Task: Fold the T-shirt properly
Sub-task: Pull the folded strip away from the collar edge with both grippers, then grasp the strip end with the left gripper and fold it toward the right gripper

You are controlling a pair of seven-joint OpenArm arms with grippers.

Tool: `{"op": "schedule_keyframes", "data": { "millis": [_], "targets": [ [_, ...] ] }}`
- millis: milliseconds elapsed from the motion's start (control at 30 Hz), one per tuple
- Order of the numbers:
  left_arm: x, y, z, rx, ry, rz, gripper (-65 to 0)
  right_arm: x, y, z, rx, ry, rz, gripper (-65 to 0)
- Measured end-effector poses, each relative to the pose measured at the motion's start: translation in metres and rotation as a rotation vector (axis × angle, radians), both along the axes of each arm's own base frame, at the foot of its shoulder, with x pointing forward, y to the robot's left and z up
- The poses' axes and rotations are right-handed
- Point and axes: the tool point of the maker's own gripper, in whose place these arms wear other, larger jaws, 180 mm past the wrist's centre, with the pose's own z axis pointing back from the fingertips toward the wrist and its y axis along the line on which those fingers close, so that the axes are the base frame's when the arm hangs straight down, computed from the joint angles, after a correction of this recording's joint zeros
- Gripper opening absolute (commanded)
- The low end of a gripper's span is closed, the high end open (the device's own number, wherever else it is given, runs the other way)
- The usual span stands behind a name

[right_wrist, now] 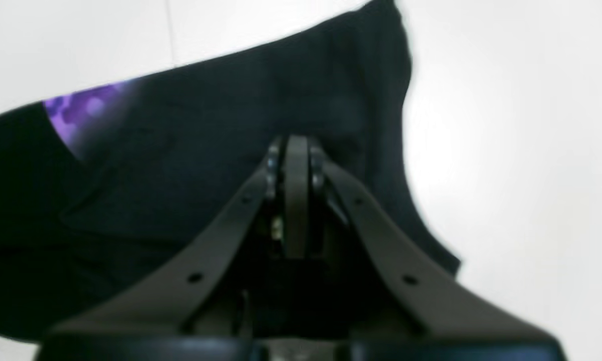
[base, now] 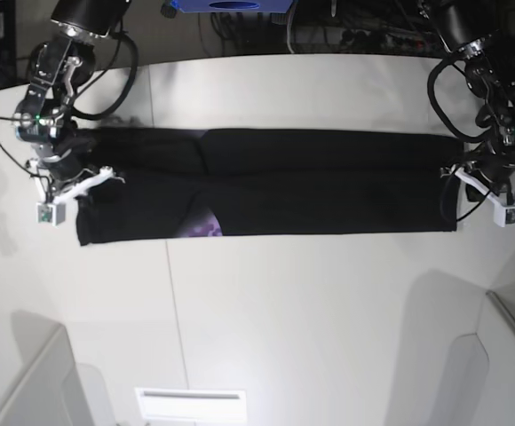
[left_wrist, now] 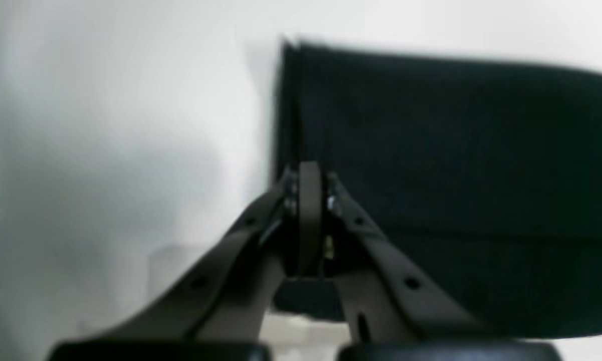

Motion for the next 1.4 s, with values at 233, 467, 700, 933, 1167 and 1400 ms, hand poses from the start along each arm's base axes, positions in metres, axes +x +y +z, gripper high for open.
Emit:
{"op": "schedule_keyframes", "data": {
  "millis": [233,467,700,933,1167,1400],
  "targets": [
    [-0.022,0.019,0.012,-0.101,-0.055,0.072,-48.4,-0.016,0.049,0.02,-0.008,-0.043,0.155,-65.0],
    [-0.027,0.027,-0.004,-0.16,-0.033,0.102,0.0,-0.025,0.069,0.011,0.01,-0.011,0.209,-65.0],
    [-0.018,0.013,-0.048,-0.227,-0.021,0.064,-2.6,-0.026,0.069,0.01,0.007,-0.006,0.208,-65.0],
    [-0.006,0.004,-0.071,-0.283,-0.012,0.063,-3.5,-0.026,0.069,0.01,0.007,-0.007,0.208,-65.0],
    [0.008,-0.014,-0.074,-0.302,-0.019,0.013,-6.3,-0.026,0.069,0.01,0.008,-0.009,0.208,-65.0],
    [0.006,-0.014,-0.085,-0.34,-0.02,0.03,-42.8,-0.025,0.069,0.01,0.007,-0.01,0.208,-65.0]
  ]
}}
